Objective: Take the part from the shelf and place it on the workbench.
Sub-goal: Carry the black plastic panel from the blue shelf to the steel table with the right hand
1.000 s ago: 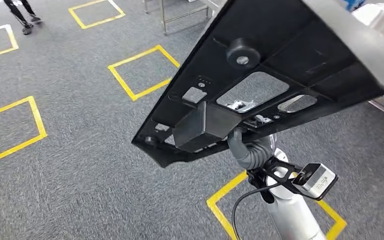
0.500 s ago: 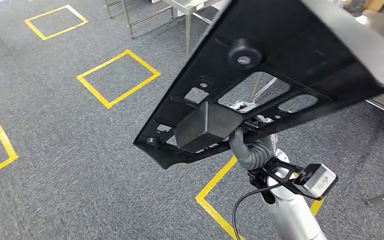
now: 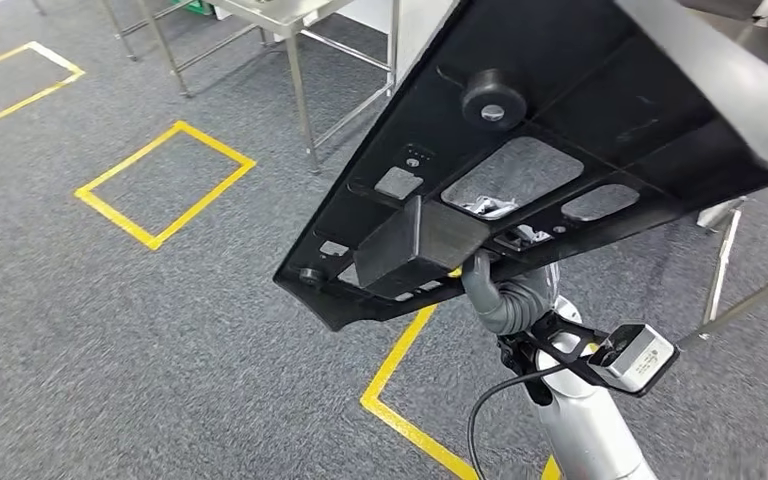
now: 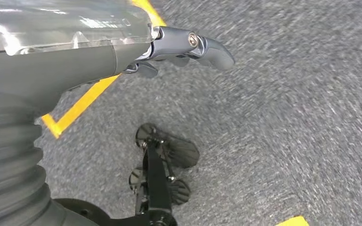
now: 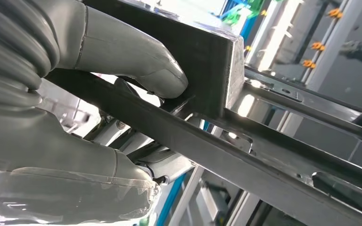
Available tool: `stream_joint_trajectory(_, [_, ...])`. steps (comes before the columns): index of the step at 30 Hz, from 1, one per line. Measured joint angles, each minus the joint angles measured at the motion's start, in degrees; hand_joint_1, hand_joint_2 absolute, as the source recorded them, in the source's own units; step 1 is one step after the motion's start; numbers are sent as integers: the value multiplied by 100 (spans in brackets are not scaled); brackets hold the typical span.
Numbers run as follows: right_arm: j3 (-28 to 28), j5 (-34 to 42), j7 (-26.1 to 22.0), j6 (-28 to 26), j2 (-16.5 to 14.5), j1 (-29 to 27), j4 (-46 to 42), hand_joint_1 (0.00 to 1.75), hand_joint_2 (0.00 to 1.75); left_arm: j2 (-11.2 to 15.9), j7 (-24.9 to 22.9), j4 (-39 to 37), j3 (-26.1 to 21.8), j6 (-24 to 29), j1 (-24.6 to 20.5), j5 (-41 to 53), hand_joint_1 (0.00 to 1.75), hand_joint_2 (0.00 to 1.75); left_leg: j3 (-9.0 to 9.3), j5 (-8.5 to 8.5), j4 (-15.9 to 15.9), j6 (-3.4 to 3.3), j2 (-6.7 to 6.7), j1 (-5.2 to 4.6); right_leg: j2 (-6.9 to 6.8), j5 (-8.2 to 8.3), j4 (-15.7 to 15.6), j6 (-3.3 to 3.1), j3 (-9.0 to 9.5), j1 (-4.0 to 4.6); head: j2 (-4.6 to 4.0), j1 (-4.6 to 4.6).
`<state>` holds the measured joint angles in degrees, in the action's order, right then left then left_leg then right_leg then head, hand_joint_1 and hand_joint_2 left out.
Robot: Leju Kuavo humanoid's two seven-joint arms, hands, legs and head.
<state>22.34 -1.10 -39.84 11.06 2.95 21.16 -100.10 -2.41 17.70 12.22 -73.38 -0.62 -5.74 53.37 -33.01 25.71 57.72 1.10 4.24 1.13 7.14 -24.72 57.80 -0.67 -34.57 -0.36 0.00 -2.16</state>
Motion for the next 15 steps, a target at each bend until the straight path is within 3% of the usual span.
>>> stream_joint_trajectory(2, [-21, 1, -1, -5, 11, -20, -4, 175, 175, 11, 27, 1, 3, -1, -25, 2, 0, 175, 27, -11, -42, -55, -103, -2, 102, 17, -10, 84, -30, -24, 0, -1])
stream_joint_trajectory(3, [-35, 2, -2, -6, 20, -26, -8, 175, 175, 14, 33, 2, 4, 0, -38, 3, 0, 175, 44, -29, -76, -92, -168, 5, 42, -13, 30, 119, -53, -20, 0, -1])
stream_joint_trajectory(4, [-46, 2, -1, -7, 28, -24, -12, 175, 175, 16, 37, 2, 5, 1, -44, 3, 0, 175, 62, -46, -113, -127, -240, 13, -93, -99, 159, 142, -119, -10, 0, 2])
stream_joint_trajectory(6, [-57, 4, -1, -7, 42, -24, -17, 175, 175, 18, 39, 2, 5, 7, -28, 3, 0, 175, 85, -55, -154, -172, -390, 2, -463, -422, 753, 173, -419, 3, 0, 6])
stream_joint_trajectory(8, [-60, 9, 0, -5, 56, -51, -16, 175, 175, 21, 31, 2, 5, 14, -4, 1, 0, 175, 85, -39, -150, -183, -547, -15, -629, -687, 1439, 203, -773, -14, 0, 7])
stream_joint_trajectory(9, [-63, 13, 0, -5, 64, -67, -15, 175, 175, 22, 21, 2, 5, 15, 1, 0, 0, 175, 86, -29, -144, -182, -624, -18, -658, -681, 1562, 215, -838, -24, 0, 7])
stream_joint_trajectory(10, [-68, 18, 1, -4, 75, -77, -16, 175, 175, 22, 9, 2, 5, 13, 1, -1, 0, 175, 88, -16, -134, -176, -700, -19, -687, -579, 1471, 221, -789, -33, 0, 7])
stream_joint_trajectory(11, [-74, 22, 1, -4, 85, -80, -17, 175, 175, 22, -5, 2, 5, 8, -2, -1, 0, 175, 97, 2, -122, -164, -767, -19, -747, -402, 1164, 219, -623, -38, 0, 7])
stream_joint_trajectory(13, [-96, 27, 1, -4, 98, -78, -27, 175, 175, 23, -44, 2, 5, -14, -6, -2, 0, 175, 119, 52, -84, -119, -884, -39, -1012, -110, 395, 180, -203, -14, -1, 6])
stream_joint_trajectory(15, [-124, 34, -2, -4, 103, -83, -42, 175, 175, 25, -91, 1, 5, -45, -9, -3, 0, 175, 144, 96, -58, -56, -992, -71, -1137, -40, 41, 113, -25, 27, 0, 6])
